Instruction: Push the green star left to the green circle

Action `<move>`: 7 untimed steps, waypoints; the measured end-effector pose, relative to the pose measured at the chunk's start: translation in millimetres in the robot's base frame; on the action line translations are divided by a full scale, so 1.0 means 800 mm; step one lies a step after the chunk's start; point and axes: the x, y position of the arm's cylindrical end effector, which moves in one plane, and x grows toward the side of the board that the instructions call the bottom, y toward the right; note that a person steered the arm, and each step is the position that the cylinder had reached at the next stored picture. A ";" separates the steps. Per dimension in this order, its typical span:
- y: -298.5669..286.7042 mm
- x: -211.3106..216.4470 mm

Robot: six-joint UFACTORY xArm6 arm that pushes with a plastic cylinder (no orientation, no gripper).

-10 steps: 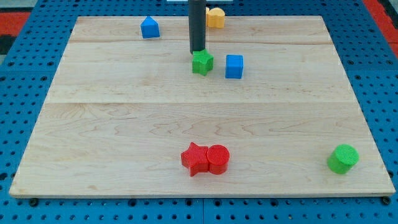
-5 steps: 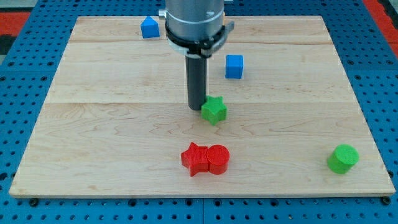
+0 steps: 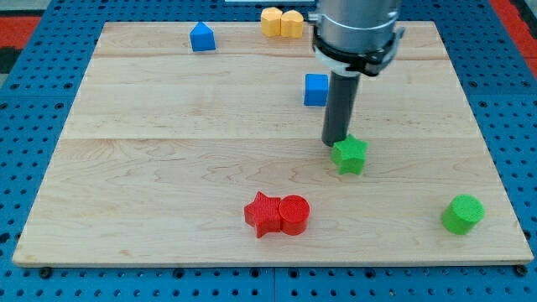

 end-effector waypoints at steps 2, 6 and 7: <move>0.042 0.058; 0.050 0.127; 0.055 0.131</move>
